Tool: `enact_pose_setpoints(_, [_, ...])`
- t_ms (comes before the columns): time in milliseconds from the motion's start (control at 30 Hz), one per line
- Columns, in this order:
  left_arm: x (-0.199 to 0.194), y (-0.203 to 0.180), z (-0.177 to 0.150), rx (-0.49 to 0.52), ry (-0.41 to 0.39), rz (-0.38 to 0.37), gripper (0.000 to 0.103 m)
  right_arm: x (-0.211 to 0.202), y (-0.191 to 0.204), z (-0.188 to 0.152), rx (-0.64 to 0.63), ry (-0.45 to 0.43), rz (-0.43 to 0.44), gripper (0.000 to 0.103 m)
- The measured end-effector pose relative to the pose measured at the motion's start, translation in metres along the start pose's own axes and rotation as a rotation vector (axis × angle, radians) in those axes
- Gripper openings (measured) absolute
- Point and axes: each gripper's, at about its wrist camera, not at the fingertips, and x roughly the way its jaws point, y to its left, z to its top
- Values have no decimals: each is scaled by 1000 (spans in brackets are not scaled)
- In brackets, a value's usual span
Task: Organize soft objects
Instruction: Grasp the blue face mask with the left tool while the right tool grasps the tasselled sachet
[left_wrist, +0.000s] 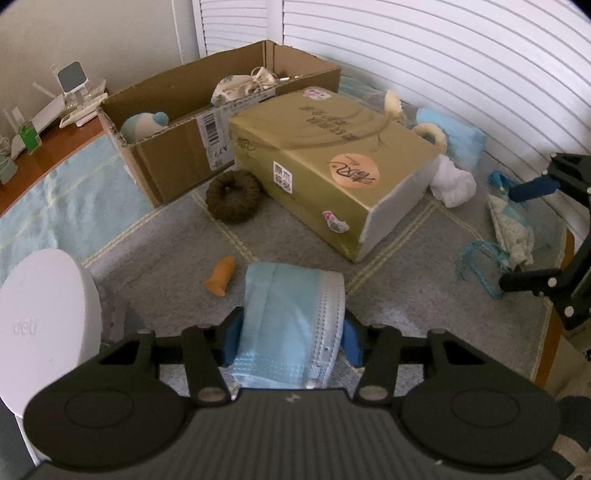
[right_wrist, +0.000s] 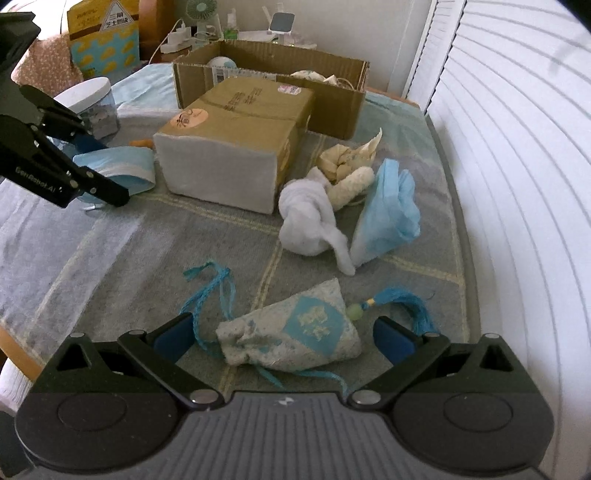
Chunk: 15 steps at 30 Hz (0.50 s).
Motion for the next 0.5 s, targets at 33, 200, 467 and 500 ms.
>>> enact_pose_setpoints(33, [0, 0, 0, -2, 0, -3, 50, 1, -1, 0, 1, 3, 5, 102])
enact_pose_setpoints(200, [-2, 1, -1, -11, -7, -2, 43, -1, 0, 1, 5, 3, 13, 84])
enact_pose_setpoints(467, [-12, 0, -4, -10, -26, -5, 37, -9, -2, 2, 46, 4, -2, 62])
enact_pose_setpoints(500, [-14, -1, -4, -6, -30, -4, 36, -10, -3, 2, 50, 2, -3, 62])
